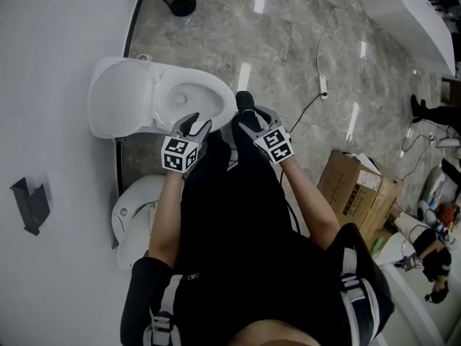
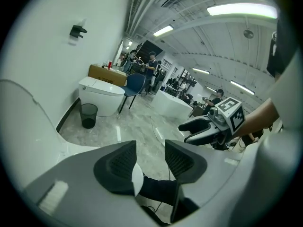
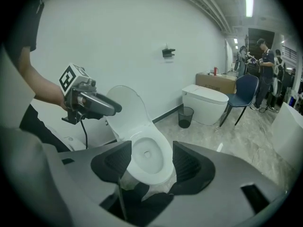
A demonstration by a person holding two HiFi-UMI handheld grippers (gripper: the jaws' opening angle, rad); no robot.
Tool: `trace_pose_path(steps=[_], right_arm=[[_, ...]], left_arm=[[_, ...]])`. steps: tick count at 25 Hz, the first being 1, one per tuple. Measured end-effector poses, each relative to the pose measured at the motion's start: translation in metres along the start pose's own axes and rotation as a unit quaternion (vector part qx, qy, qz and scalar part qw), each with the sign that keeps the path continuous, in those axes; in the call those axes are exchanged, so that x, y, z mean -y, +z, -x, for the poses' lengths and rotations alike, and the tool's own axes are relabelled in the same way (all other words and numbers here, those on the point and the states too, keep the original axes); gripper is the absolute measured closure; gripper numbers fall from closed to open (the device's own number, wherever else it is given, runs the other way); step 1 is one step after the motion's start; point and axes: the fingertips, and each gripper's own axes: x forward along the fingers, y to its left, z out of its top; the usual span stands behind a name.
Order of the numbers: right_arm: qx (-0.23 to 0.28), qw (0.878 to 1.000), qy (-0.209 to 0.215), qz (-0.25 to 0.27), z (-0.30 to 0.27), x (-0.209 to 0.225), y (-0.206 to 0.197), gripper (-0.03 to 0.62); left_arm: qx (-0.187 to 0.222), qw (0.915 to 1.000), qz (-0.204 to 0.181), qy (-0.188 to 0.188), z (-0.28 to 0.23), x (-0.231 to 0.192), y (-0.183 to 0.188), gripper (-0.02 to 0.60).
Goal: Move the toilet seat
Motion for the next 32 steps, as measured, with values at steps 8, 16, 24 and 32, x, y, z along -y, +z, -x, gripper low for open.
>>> trace_pose_path(steps=[8,16,24,32], right_arm=[[-0.032,0.999,0.028,-0.012,-0.040,0.011,-0.030,0.320],[-0.058,0.997,0.036,-0.038,-0.074,0.030,-0.062,0.335],[-0.084,0.993,0.062,-0.055,-0.114,0.039,-0.095,0.335],[-0.108,0.988,0.065,-0.089,-0.147,0.054,-0.131,0.336]], left_arm=[[-0.049,0.9985,0.014,-0.018,-0.046,-0.008,-0.040,0.393],[-0.089,0.9950,0.032,-0.034,-0.098,-0.013,-0.076,0.393],[-0.107,0.9923,0.058,-0.021,-0.136,-0.038,-0.100,0.393],[-0.159,0.9853,0.045,-0.043,-0.175,-0.045,-0.137,0.393]])
